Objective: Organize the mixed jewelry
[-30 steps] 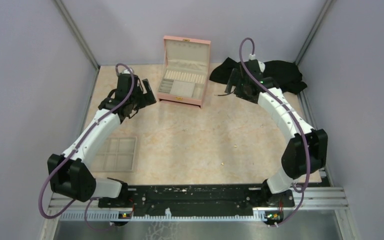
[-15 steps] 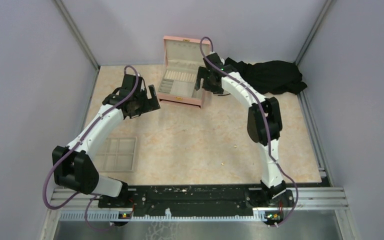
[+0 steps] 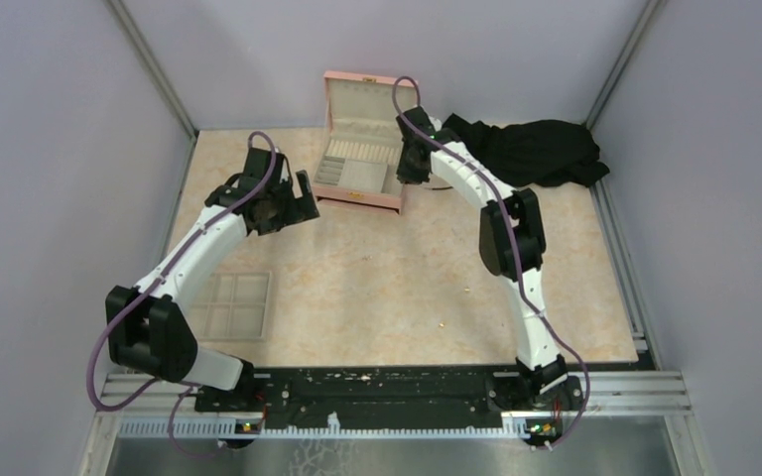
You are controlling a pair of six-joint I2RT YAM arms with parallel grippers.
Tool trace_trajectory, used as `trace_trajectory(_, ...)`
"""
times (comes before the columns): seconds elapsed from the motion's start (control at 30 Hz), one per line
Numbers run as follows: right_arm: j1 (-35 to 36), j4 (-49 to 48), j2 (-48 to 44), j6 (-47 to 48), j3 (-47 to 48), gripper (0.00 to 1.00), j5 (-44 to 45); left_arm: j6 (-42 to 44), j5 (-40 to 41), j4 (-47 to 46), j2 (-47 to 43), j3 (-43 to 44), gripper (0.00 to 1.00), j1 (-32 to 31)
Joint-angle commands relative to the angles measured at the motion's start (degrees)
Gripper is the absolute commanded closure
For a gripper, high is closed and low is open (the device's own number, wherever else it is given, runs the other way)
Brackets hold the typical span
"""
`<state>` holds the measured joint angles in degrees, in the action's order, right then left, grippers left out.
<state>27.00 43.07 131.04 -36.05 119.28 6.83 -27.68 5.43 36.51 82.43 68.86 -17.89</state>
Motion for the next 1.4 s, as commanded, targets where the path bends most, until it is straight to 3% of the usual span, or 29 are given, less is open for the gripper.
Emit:
trace_trajectory(0.0, -1.7, -0.5, -2.7, 1.6, -1.5, 0.95, 5.3, 0.3, -0.9, 1.9, 0.6, 0.9, 0.02, 0.0)
trace_trajectory(0.03, -2.0, -0.5, -3.0, 2.0, -1.7, 1.0, 5.8, 0.2, -1.0, 2.1, 0.4, 0.6, 0.02, 0.0)
trace_trajectory(0.4, -7.4, -2.5, -8.9, 5.0, -9.4, 1.0, 8.0, -4.7, 8.0, 12.0, -0.7, -2.3, 0.02, 2.1)
trace_trajectory(0.43, -7.6, -3.2, -9.5, 5.5, -9.9, 0.96, 6.8, -6.1, 9.2, 13.6, -0.4, -2.6, 0.02, 2.4)
trace_trajectory(0.57, -7.7, -4.8, -12.4, 7.3, -10.4, 0.54, 3.1, -10.8, 12.7, 17.9, 1.5, -3.6, 0.02, 3.3)
trace_trajectory(0.6, -7.6, -5.2, -13.4, 7.5, -10.7, 0.48, 2.1, -11.7, 13.0, 18.3, 2.2, -3.8, 0.02, 3.5)
trace_trajectory(0.67, -7.6, -6.3, -15.9, 7.9, -11.5, 0.42, 0.4, -13.7, 13.9, 18.6, 3.3, -4.0, 0.02, 3.7)
trace_trajectory(0.83, -7.6, -8.3, -23.2, 8.8, -15.8, 0.41, -0.3, -19.5, 15.1, 18.1, 5.5, -5.8, 0.1, 5.1)
trace_trajectory(1.07, -7.6, -7.6, -30.3, 9.5, -20.7, 0.41, 1.0, -23.5, 7.8, 12.6, 7.4, -11.7, 0.22, 6.8)
trace_trajectory(1.37, -7.6, -6.5, -33.1, 10.6, -25.2, 0.41, 3.3, -20.4, -11.9, -6.2, 8.3, -13.3, 0.18, 2.0)
